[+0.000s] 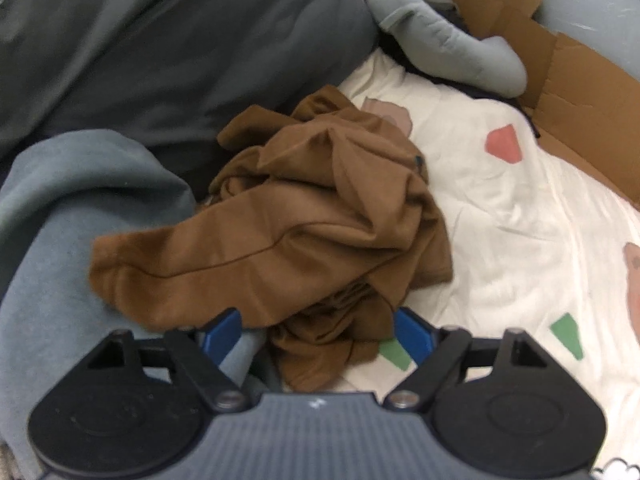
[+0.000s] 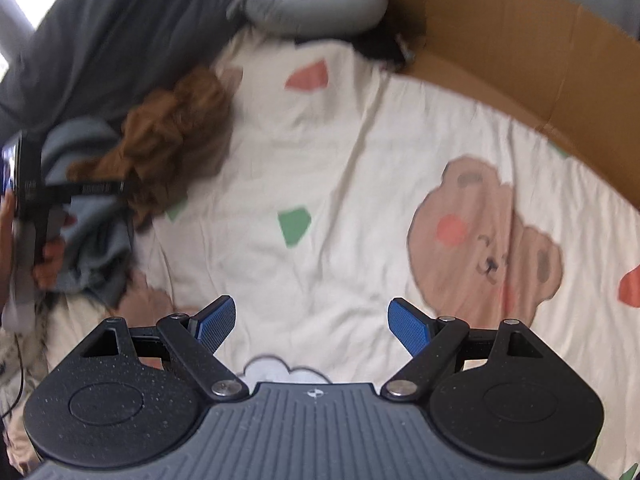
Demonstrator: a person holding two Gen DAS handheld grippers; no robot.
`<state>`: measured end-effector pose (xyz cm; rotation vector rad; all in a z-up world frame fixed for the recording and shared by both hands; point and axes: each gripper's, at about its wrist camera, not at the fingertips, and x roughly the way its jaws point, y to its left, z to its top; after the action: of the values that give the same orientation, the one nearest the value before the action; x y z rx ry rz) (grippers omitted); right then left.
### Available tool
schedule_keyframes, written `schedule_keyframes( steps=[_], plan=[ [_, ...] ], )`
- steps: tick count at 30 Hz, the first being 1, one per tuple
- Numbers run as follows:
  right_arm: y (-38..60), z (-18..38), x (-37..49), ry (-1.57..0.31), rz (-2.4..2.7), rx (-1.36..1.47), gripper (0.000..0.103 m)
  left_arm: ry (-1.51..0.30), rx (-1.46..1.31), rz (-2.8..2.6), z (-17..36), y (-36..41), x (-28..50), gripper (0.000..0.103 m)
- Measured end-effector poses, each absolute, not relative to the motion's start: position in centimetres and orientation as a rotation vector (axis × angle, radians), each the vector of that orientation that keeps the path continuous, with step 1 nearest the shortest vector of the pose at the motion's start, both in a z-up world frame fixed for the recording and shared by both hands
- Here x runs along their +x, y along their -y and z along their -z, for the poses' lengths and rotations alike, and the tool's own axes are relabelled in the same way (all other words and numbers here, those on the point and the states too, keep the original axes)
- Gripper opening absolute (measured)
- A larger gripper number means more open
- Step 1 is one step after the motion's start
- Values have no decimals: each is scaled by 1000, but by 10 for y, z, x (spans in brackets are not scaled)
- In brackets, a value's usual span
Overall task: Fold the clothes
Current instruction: 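Move both grippers toward the crumpled brown T-shirt on the bed, then close the left gripper on the brown T-shirt while the right gripper grasps another edge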
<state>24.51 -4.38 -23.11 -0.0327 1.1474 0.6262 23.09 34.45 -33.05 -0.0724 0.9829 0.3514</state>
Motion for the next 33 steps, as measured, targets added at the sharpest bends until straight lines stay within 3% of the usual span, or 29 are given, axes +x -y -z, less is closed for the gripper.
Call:
schedule_keyframes(
  steps=[6, 16, 19, 24, 26, 29, 33],
  plan=[
    [14, 259, 242, -1166, -617, -44, 88, -971, -146, -402, 345, -366, 234, 64],
    [-32, 280, 246, -1157, -656, 15, 88, -879, -88, -396, 328, -378, 233, 61],
    [-42, 283, 253, -1151, -662, 33, 88, -869, -103, -399, 323, -384, 234, 55],
    [-58, 290, 266, -1142, -668, 78, 88, -836, -100, -382, 311, -387, 231, 31],
    [-65, 294, 272, -1140, -670, 97, 88, -836, -103, -387, 309, -390, 231, 12],
    [-76, 302, 283, -1137, -683, 133, 88, -837, -141, -402, 309, -400, 229, 3],
    [-96, 314, 298, -1129, -711, 153, 88, -813, -200, -453, 306, -412, 226, 2]
  ],
)
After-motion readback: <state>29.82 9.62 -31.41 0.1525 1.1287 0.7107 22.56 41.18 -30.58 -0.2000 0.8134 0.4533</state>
